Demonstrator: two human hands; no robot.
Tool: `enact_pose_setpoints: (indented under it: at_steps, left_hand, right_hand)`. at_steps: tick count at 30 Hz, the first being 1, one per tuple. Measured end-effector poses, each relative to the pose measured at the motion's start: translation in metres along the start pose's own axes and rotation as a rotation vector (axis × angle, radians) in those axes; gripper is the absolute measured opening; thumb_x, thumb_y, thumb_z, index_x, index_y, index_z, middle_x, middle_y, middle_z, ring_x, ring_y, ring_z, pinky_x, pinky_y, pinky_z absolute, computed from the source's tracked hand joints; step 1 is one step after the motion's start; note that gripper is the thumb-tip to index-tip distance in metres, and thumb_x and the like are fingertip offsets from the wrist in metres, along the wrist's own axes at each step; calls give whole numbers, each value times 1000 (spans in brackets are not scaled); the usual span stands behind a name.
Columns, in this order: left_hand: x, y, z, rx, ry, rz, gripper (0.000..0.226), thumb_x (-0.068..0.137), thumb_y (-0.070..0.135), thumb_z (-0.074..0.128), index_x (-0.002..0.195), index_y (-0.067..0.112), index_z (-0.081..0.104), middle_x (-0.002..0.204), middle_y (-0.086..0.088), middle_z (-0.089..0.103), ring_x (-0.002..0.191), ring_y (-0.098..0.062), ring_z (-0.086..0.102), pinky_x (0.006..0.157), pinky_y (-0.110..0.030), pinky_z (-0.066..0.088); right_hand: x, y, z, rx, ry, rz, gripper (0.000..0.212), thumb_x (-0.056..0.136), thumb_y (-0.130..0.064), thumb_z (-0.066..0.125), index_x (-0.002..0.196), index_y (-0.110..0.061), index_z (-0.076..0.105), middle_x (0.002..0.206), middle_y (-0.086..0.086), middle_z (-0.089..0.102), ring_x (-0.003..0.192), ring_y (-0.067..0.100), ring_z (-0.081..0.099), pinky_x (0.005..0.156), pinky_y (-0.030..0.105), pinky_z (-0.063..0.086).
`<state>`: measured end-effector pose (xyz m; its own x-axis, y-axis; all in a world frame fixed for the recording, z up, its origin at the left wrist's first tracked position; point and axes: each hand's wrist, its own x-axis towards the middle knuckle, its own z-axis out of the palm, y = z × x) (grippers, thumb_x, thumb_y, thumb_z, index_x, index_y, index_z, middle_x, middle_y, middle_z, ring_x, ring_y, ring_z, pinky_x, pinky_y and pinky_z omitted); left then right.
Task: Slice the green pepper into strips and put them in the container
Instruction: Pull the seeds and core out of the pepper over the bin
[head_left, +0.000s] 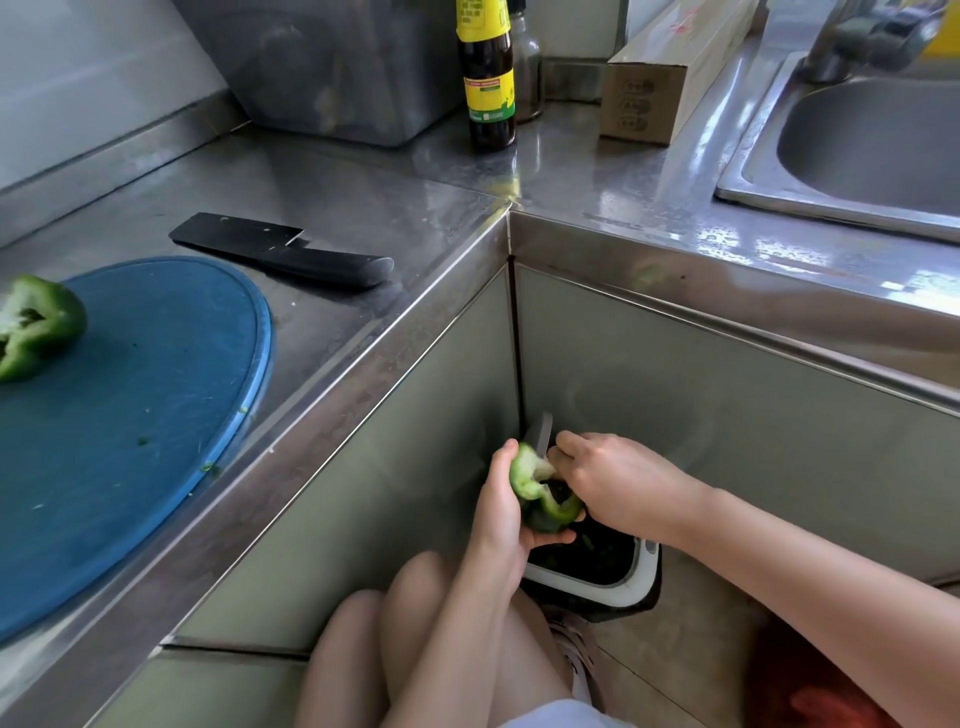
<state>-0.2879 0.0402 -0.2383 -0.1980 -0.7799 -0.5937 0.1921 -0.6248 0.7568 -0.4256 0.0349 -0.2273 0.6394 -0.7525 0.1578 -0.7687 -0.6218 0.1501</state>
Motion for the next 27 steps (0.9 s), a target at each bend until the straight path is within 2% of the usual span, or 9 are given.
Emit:
enact_pose_setpoints:
  at_steps: [2,4,7,10,15,19,22,25,27]
  left_hand:
    - [0,0,0,16,2,17,53,94,49,33,77,10,64,67,-9,64,54,-26,61,44,-23,44]
    - [-1,0,-1,34,4,27,52,95,47,33,76,10,64,67,-10,64,54,-25,61,44,-23,44]
    - [-1,0,-1,65,-6,29,51,94,47,33,82,7,64,72,-13,66,54,-25,63,43,-23,44]
    - [-1,-1,0,88,-24,15,51,93,46,33,91,5,64,77,-15,67,55,-25,63,44,-23,44]
    - [-2,0,0,139,-56,3,58,93,45,34,104,-3,64,85,-18,68,55,-28,63,43,-22,43]
    - [-3,1,2,178,-102,-17,56,92,47,34,94,3,69,87,-19,68,57,-29,63,44,-22,42]
    - [-4,4,3,182,-144,-23,60,86,52,39,100,2,69,87,-20,68,61,-30,63,44,-22,43]
    - [-5,6,3,198,-170,-5,69,74,57,41,105,0,67,90,-19,68,66,-30,63,47,-23,44]
    - [-5,6,1,183,-179,13,70,75,56,41,109,0,65,92,-18,69,68,-31,63,49,-25,45]
  right_hand:
    - [1,2,3,46,-15,15,44,28,-33,89,60,-14,67,60,-1,53,39,10,47,36,18,33]
    - [0,6,6,154,-20,35,43,34,-23,89,66,-11,65,65,1,52,41,14,49,36,18,33]
    - [-4,11,6,270,-21,48,29,49,-4,81,71,-10,62,69,2,51,44,17,50,41,17,27]
    - [-7,16,2,343,-38,51,17,66,2,70,75,-10,62,73,-1,48,47,16,45,40,22,30]
    - [-13,20,-9,433,-76,33,11,78,0,64,81,-11,66,75,-7,39,54,5,28,50,15,23]
    - [-17,25,-8,438,-153,38,12,90,-8,52,89,-9,64,79,-5,42,61,14,43,55,19,25]
    - [-18,32,-12,466,-187,58,17,93,-11,49,96,-10,65,84,-1,50,69,17,52,59,22,34]
    - [-17,36,-17,585,-172,134,23,96,-17,47,86,-6,64,80,1,52,68,16,52,64,29,42]
    - [-17,36,-17,673,-155,222,25,97,-17,48,79,-5,63,73,-1,53,65,12,52,63,26,43]
